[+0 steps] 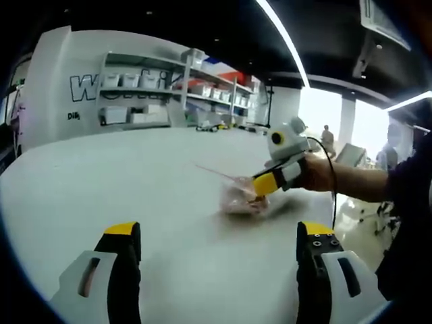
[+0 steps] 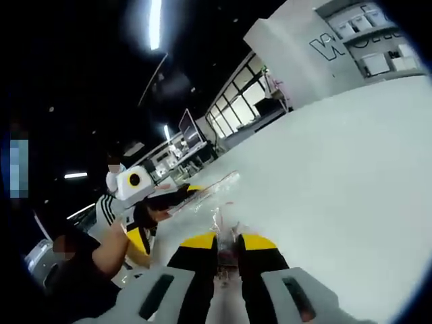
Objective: Open the resealable bag by pulling the two sides of the seal apart until the entire bag opening is separated and visibly accessible.
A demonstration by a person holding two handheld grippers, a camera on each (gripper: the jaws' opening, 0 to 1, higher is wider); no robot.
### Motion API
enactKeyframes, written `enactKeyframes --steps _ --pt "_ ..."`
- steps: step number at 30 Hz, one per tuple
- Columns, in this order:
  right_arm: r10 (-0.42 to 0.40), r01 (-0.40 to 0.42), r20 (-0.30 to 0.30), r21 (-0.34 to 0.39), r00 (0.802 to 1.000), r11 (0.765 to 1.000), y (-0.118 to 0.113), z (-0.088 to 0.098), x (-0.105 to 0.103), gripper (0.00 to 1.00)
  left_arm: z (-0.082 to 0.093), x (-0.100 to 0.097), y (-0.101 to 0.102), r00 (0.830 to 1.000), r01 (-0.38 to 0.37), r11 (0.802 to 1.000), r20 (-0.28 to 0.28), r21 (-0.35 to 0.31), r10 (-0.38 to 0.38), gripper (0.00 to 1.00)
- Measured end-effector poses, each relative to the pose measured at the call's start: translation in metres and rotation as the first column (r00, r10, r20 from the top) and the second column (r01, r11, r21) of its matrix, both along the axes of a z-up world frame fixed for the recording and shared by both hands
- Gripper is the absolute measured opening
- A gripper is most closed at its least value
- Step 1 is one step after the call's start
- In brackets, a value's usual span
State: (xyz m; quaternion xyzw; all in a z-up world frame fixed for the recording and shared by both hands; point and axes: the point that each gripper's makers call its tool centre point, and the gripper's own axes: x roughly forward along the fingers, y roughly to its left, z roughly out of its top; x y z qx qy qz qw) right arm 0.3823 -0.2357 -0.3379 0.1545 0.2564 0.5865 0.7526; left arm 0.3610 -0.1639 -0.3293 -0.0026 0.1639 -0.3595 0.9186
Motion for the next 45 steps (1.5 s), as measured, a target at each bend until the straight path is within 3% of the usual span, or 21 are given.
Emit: enactKeyframes --steps 11,29,45 --pt "-0.005 0.005 0.002 0.007 1.000 1.000 -0.001 0.000 0.000 0.08 -0.008 0.014 -0.008 1.000 0.012 1.000 -0.001 -0.005 -0.012 0.93" --pt "-0.010 0.010 0.008 0.010 1.000 1.000 -0.001 0.000 -0.001 0.08 -0.005 0.023 -0.029 0.999 0.043 0.999 0.020 -0.022 -0.042 0.91" --pt "-0.017 0.017 0.002 0.024 1.000 1.000 -0.002 -0.001 -0.004 0.08 -0.007 0.024 -0.048 0.995 0.089 0.995 0.039 -0.036 -0.088 0.76"
